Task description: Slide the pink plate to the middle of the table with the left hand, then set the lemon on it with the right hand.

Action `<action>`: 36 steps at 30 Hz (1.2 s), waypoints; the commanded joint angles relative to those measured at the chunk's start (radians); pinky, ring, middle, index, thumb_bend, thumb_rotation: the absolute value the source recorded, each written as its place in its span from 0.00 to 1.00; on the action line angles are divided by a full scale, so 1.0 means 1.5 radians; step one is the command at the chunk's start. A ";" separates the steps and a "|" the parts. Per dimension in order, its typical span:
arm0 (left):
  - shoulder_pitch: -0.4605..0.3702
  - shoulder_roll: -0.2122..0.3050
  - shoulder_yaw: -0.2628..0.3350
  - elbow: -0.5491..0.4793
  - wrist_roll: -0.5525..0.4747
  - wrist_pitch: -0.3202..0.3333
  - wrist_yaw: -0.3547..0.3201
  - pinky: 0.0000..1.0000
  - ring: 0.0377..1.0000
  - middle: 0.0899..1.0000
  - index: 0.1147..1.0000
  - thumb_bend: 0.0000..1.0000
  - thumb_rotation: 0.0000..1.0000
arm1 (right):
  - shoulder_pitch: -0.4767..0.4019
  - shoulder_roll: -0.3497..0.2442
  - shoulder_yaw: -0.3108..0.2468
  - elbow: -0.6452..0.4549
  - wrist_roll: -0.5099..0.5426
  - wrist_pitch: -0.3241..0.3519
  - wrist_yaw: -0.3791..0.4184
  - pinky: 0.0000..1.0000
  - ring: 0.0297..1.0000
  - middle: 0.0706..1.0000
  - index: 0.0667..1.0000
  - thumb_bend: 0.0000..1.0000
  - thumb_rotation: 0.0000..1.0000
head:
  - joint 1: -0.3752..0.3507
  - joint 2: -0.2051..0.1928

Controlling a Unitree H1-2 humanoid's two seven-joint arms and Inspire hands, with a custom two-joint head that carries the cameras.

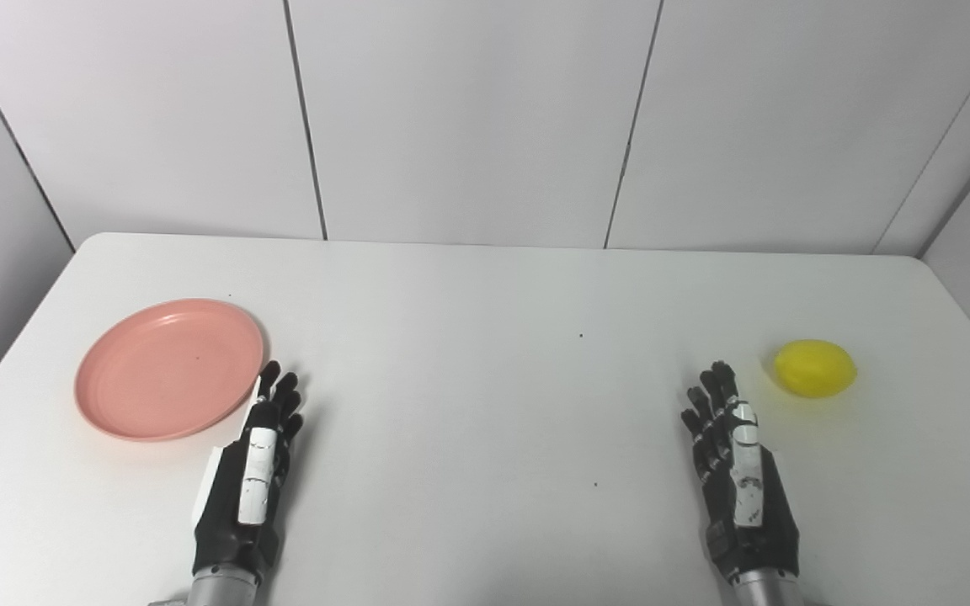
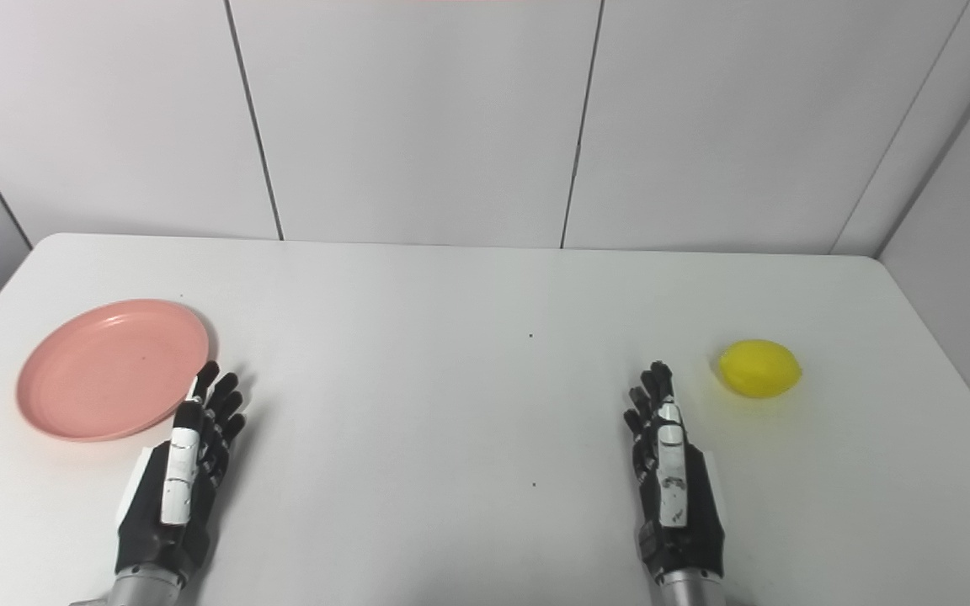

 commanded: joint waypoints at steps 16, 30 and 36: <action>0.028 0.011 0.001 -0.014 -0.001 -0.003 -0.008 1.00 0.99 0.98 1.00 0.76 0.95 | 0.013 0.007 0.004 0.006 0.006 0.010 0.006 1.00 0.99 0.99 0.98 0.71 0.98 | 0.001 -0.001; 0.028 0.004 -0.001 -0.006 0.002 -0.013 -0.004 1.00 0.99 0.97 1.00 0.75 0.94 | 0.012 0.002 0.002 0.016 0.011 0.001 0.012 1.00 0.99 1.00 0.98 0.70 0.97 | 0.019 -0.010; 0.028 -0.016 -0.013 0.008 0.010 -0.018 0.006 1.00 0.98 0.96 0.99 0.78 0.91 | 0.012 -0.019 -0.009 0.031 0.030 -0.007 0.032 1.00 1.00 1.00 1.00 0.72 0.98 | 0.086 -0.030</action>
